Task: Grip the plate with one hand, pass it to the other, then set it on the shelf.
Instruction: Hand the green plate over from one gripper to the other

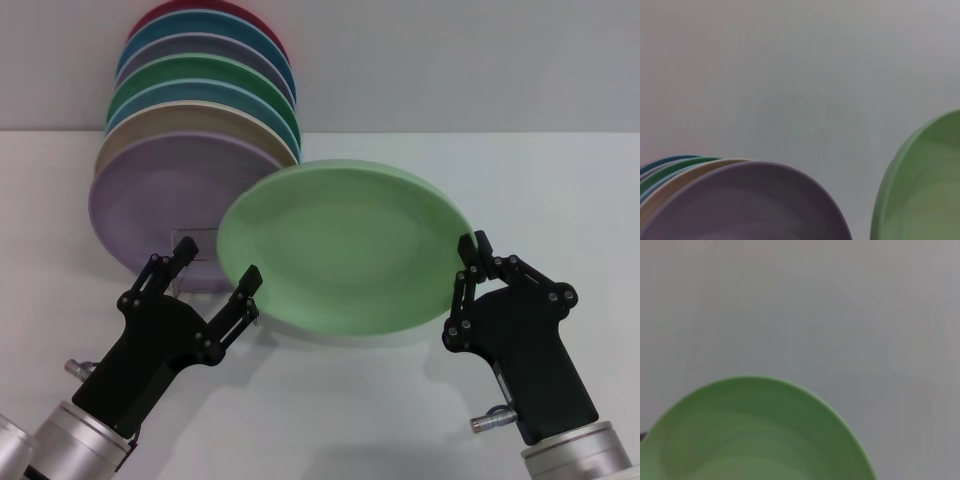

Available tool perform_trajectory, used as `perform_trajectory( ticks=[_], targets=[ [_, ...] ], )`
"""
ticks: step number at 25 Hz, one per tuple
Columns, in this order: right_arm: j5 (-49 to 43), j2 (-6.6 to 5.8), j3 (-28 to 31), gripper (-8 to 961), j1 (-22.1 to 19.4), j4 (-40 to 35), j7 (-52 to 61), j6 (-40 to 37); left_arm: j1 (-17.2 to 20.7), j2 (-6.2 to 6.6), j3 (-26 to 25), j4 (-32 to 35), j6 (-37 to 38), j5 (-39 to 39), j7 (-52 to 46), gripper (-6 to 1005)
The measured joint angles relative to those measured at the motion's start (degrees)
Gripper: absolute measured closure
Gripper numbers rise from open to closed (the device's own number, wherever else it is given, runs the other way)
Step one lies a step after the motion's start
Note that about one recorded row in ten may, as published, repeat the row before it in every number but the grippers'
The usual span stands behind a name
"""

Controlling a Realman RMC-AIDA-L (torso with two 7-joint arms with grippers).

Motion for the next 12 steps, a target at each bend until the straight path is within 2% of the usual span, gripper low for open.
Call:
perform_trajectory(
  ticks=[11,12],
  targets=[
    [0.0,0.0,-0.1,937,0.3,-0.2,0.0,0.6,-0.2,0.06,0.0,0.2,-0.9,-0.1,0.0,290],
    [0.0,0.0,-0.1,937,0.4,-0.2,0.0,0.8,-0.2,0.07,0.0,0.2,-0.9,-0.2,0.0,331]
  ],
)
